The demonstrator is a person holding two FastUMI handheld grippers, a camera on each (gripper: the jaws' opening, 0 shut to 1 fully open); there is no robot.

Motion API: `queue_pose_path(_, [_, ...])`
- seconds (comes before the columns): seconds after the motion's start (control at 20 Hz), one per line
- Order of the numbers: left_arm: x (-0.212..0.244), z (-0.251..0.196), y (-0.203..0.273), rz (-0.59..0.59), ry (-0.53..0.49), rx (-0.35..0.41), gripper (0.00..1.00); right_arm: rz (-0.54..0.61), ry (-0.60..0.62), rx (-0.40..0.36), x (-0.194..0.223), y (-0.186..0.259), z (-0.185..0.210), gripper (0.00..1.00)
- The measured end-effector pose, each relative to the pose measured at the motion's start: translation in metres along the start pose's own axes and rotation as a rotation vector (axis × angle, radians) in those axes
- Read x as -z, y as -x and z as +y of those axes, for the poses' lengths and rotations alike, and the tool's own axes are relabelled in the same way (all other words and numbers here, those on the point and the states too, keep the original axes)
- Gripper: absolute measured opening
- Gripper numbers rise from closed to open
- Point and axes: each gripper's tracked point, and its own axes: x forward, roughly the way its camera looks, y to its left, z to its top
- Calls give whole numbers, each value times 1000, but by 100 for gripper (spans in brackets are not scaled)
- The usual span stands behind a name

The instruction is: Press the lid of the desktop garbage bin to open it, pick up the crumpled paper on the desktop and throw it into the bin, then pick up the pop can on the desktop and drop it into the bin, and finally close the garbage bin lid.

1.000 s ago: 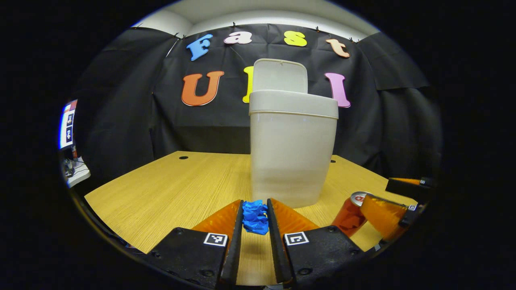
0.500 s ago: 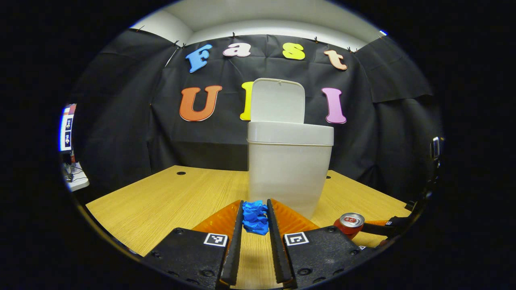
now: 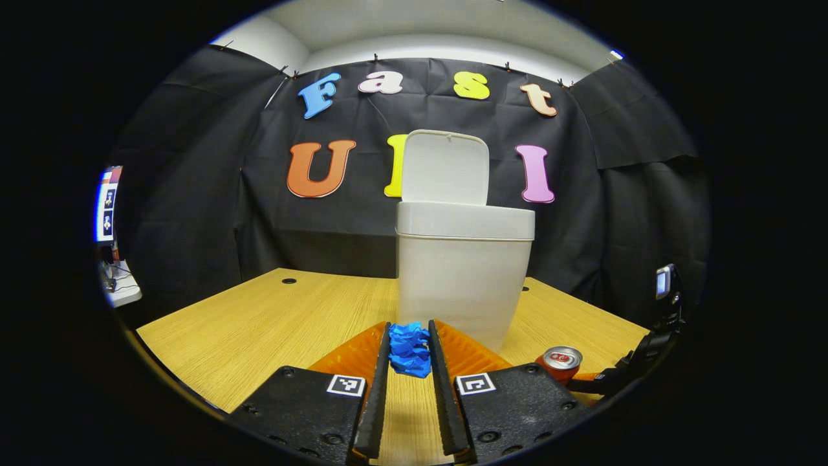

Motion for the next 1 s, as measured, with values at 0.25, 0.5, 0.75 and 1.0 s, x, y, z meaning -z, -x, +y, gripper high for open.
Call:
queue_pose_path(0.25, [-10, 0, 0, -16, -2, -5, 37, 29, -19, 3, 3, -2, -2, 84])
queue_pose_path(0.5, [-25, -8, -3, -38, -7, 6, 37, 9, -12, -17, -3, 6, -4, 81])
queue_pose_path(0.75, [-55, -20, -15, -76, -9, 24, 37, -43, 2, 10, -23, 16, -26, 81])
queue_pose_path(1.0, [-105, -23, -39, -150, -36, 18, 37, -102, -29, 24, -45, 26, -51, 81])
